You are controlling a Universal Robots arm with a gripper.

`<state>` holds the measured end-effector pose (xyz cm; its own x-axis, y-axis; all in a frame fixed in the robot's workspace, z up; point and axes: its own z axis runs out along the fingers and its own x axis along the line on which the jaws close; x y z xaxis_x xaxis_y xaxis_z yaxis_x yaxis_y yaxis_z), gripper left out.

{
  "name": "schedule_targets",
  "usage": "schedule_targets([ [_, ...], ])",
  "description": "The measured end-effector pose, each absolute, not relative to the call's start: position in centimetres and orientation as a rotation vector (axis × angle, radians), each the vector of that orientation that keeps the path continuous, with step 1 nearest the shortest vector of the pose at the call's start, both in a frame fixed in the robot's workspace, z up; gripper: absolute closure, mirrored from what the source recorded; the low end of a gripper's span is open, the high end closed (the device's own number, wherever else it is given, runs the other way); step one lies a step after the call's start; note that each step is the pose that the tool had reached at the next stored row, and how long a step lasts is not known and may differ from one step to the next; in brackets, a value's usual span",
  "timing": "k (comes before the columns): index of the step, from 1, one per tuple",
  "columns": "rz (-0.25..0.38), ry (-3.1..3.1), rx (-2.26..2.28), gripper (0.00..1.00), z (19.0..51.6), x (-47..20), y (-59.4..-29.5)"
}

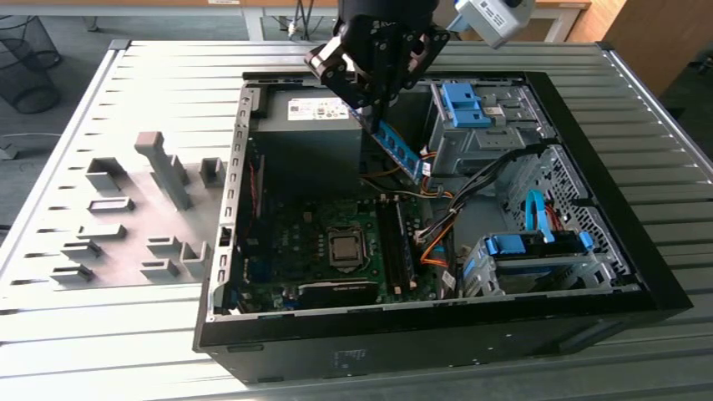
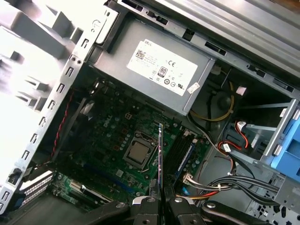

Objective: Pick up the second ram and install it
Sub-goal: 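Insert the second ram into the second slot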

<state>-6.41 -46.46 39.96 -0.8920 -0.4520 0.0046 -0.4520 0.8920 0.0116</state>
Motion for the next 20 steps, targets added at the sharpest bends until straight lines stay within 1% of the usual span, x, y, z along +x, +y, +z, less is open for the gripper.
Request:
schedule_targets([
  [20,-0.016,-3.054,0.707,0.86,39.95,-6.41,-46.46],
])
